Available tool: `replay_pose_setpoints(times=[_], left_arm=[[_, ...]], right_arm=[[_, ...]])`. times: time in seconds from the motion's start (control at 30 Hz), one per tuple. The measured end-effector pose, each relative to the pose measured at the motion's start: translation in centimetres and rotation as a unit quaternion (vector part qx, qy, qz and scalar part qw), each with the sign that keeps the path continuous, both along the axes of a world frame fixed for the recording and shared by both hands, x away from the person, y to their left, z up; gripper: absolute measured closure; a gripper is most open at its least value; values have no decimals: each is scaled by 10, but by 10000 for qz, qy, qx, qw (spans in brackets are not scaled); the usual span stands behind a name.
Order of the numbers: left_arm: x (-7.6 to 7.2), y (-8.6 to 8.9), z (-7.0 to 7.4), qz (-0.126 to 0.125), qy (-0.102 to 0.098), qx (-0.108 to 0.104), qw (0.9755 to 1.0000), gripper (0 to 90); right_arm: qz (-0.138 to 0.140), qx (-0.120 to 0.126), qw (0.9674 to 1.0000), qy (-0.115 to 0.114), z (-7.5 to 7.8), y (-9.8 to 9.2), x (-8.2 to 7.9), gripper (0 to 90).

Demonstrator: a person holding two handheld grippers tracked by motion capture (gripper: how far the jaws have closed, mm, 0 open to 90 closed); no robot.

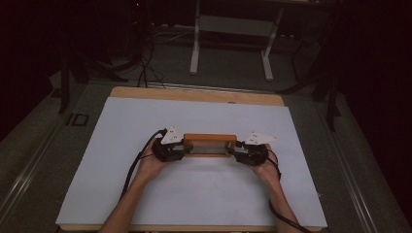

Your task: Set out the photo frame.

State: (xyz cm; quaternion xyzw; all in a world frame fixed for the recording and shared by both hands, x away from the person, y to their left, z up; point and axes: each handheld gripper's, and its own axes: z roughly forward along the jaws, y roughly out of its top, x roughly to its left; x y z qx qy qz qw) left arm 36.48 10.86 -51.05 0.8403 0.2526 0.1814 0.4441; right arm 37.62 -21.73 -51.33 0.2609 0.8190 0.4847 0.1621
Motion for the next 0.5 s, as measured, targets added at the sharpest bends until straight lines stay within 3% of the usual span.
replay_pose_setpoints(times=[0.5], left_arm=[[-4,9,10,-39,99,-255,9996,617]], right_arm=[[31,153,9999,-43,9,2,-4,588]])
